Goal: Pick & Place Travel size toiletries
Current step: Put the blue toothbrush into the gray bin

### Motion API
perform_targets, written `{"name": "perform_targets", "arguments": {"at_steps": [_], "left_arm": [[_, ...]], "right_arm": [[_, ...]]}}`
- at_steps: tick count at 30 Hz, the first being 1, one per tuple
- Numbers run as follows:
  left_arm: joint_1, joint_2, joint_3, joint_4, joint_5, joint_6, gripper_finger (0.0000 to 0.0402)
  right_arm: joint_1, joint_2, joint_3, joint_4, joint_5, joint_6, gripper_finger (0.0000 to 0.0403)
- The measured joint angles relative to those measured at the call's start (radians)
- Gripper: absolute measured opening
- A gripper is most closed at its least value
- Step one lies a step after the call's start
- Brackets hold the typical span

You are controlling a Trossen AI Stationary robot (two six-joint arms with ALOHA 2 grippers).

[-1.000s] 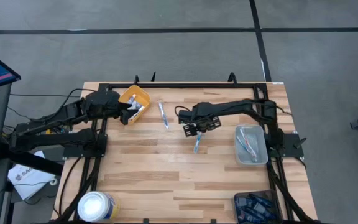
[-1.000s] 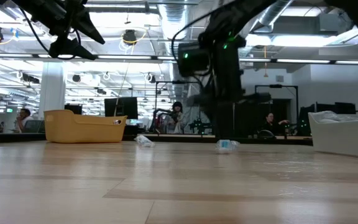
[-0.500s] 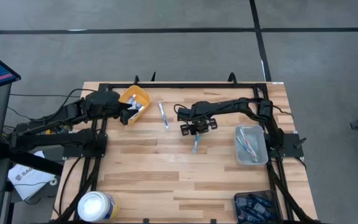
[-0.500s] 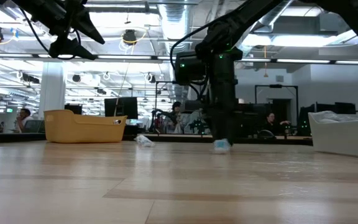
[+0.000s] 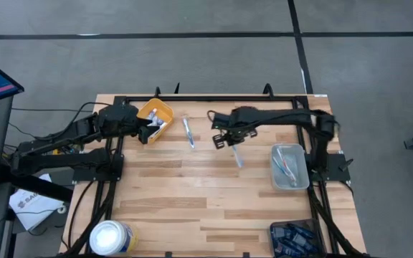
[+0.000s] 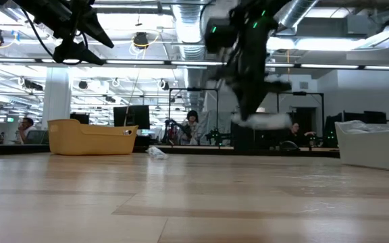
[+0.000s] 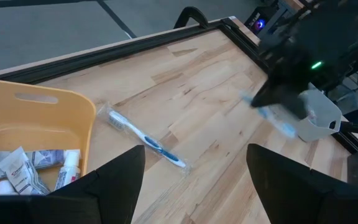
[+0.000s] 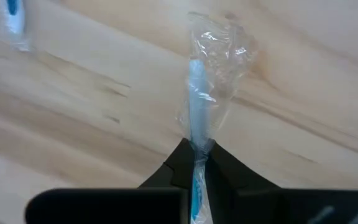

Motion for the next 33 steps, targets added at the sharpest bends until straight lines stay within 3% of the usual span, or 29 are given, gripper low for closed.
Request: {"name": "perform_targets", "arguments": {"at_steps": [8, 11, 17, 23, 33], "left_arm": [[0.000, 0.000, 0.000, 0.000, 0.000, 0.000, 0.0278], [0.000, 0.000, 0.000, 0.000, -0.001, 0.000, 0.0278], [0.000, 0.000, 0.000, 0.001, -0.001, 0.000, 0.0278], [0.000, 0.000, 0.000, 0.000, -0.002, -0.001, 0.0278], [0.000, 0.000, 0.000, 0.001, -0.003, -0.001, 0.0278]], "right_arm": [[0.049, -0.258, -0.032, -0.385, 0.260, 0.085, 0.0005], [0.069, -0.343, -0.104, -0.468, 0.283, 0.151, 0.0009], [0.151, -0.484, -0.310, -0.441, 0.275, 0.281, 0.0004], [0.266, -0.569, -0.500, -0.250, 0.250, 0.343, 0.0007], [0.358, -0.543, -0.570, -0.232, 0.202, 0.362, 0.0022]]}}
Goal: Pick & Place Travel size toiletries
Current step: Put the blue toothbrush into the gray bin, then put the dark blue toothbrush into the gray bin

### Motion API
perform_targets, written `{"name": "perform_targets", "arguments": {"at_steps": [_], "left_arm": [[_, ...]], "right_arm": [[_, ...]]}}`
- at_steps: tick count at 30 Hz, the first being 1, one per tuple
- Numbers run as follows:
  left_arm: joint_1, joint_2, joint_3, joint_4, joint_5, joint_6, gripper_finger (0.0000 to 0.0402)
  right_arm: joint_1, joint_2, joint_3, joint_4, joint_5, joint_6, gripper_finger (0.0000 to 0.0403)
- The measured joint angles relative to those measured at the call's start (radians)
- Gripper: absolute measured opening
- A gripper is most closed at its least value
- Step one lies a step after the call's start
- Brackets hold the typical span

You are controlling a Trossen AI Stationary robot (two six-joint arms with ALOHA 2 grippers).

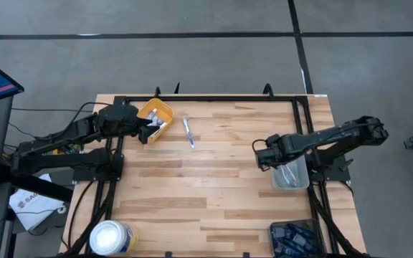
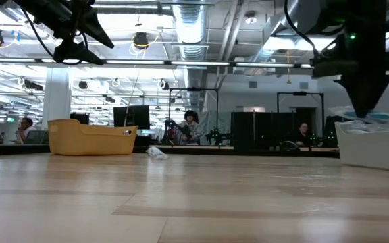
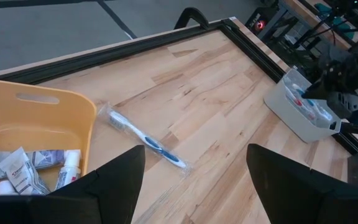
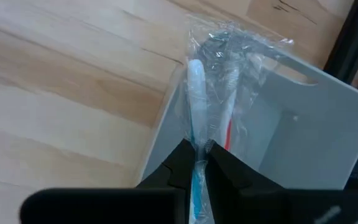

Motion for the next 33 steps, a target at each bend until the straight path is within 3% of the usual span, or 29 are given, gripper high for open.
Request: {"name": "perform_targets", "arguments": {"at_steps": [10, 18, 22, 25, 29, 33], "left_arm": [[0.000, 0.000, 0.000, 0.001, 0.000, 0.000, 0.0278], [0.000, 0.000, 0.000, 0.001, 0.000, 0.001, 0.0278], [0.000, 0.000, 0.000, 0.003, 0.000, 0.000, 0.0278], [0.000, 0.000, 0.000, 0.004, 0.000, -0.001, 0.0278], [0.000, 0.015, 0.000, 0.028, 0.018, 0.018, 0.0278], [-0.021, 0.105, 0.000, 0.124, 0.082, 0.150, 0.0276]], "right_arm": [[0.040, 0.000, -0.001, -0.059, -0.022, 0.015, 0.0079], [-0.003, 0.000, 0.096, 0.017, -0.024, -0.057, 0.0198], [-0.072, 0.000, 0.168, 0.176, -0.020, -0.154, 0.0243], [-0.130, 0.044, 0.225, 0.330, -0.022, -0.243, 0.0247], [-0.172, 0.140, 0.350, 0.394, -0.030, -0.379, 0.0238], [-0.169, 0.209, 0.510, 0.379, -0.053, -0.492, 0.0233]]}}
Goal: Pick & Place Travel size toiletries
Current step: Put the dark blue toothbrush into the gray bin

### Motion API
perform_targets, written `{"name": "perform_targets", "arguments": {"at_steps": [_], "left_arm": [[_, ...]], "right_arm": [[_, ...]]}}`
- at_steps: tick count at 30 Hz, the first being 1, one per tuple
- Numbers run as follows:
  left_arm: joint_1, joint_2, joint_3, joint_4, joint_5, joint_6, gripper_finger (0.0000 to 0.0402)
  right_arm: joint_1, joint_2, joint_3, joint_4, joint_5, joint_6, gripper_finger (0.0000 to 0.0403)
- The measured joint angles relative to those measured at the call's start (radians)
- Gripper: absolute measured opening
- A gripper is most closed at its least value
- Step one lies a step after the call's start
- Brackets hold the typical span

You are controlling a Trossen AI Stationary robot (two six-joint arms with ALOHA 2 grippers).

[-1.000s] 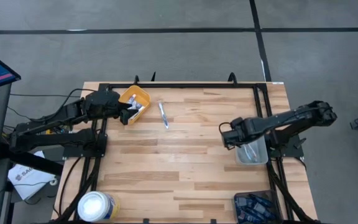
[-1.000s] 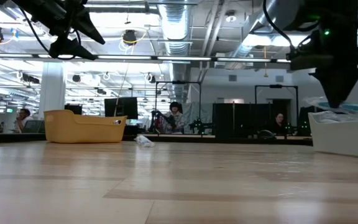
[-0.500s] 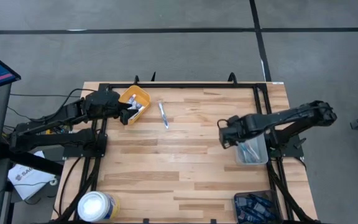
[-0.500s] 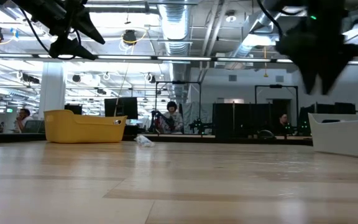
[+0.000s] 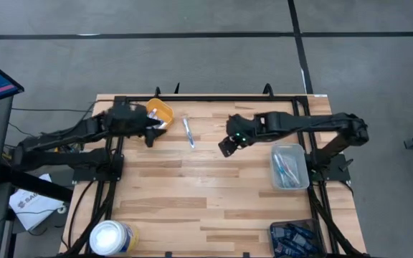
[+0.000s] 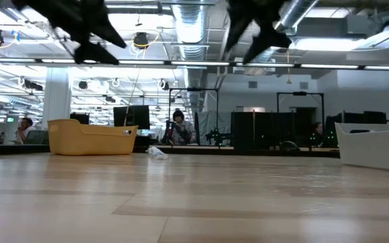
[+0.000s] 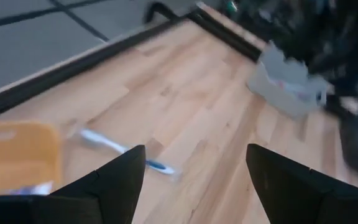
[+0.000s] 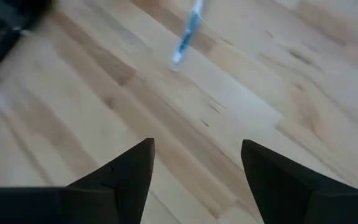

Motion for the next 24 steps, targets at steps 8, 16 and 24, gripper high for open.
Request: {"name": "perform_targets", "arguments": {"at_steps": [8, 16, 24], "left_arm": [[-0.062, 0.362, 0.040, 0.082, -0.106, -0.017, 0.0252], [-0.098, 0.685, 0.152, 0.111, -0.168, 0.118, 0.0252], [-0.086, 0.884, 0.300, 0.122, -0.215, -0.032, 0.0255]], "right_arm": [[0.047, -0.006, 0.244, -0.145, 0.017, -0.051, 0.0233], [0.112, -0.089, 0.275, -0.182, 0.084, -0.010, 0.0233], [0.175, -0.113, 0.273, -0.276, 0.137, 0.081, 0.0233]]}}
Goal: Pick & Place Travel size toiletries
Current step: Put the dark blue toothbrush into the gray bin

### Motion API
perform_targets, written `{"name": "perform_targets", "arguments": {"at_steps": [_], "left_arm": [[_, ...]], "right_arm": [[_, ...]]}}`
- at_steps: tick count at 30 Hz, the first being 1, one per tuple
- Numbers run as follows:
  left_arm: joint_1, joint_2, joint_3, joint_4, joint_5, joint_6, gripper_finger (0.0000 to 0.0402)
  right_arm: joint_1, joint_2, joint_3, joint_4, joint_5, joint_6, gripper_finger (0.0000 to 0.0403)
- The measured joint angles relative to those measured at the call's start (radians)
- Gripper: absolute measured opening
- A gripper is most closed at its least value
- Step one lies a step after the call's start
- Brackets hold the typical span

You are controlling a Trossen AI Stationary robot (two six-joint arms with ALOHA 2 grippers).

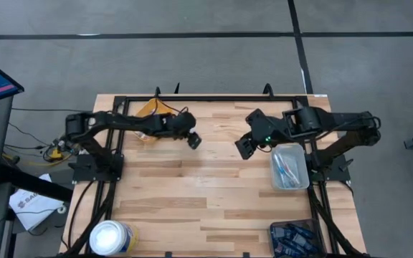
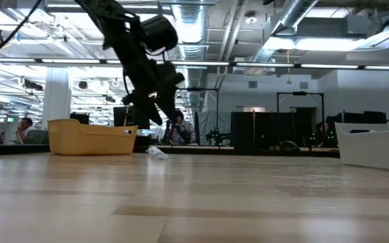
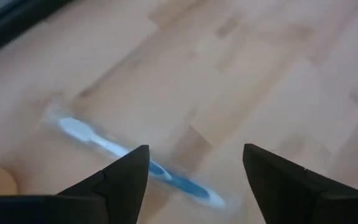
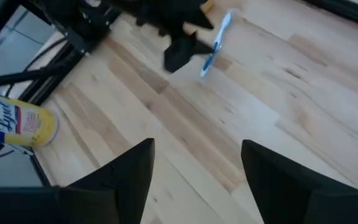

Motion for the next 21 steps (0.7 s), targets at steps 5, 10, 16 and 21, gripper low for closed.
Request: {"name": "perform_targets", "arguments": {"at_steps": [5, 10, 16, 21], "left_arm": [[0.014, 0.068, 0.036, 0.003, -0.099, -0.046, 0.0255], [0.019, 0.123, 0.040, 0.012, -0.127, -0.155, 0.0255], [0.017, 0.207, 0.040, 0.026, -0.121, -0.251, 0.0255], [0.002, 0.239, 0.042, 0.029, -0.126, -0.269, 0.0255]], "right_arm": [[0.039, 0.000, 0.000, -0.015, 0.004, 0.018, 0.0233], [0.069, 0.000, 0.000, -0.015, 0.005, 0.034, 0.0233], [0.097, 0.000, 0.000, -0.014, 0.007, 0.045, 0.0233], [0.121, 0.000, 0.000, -0.014, 0.026, 0.052, 0.0233]]}}
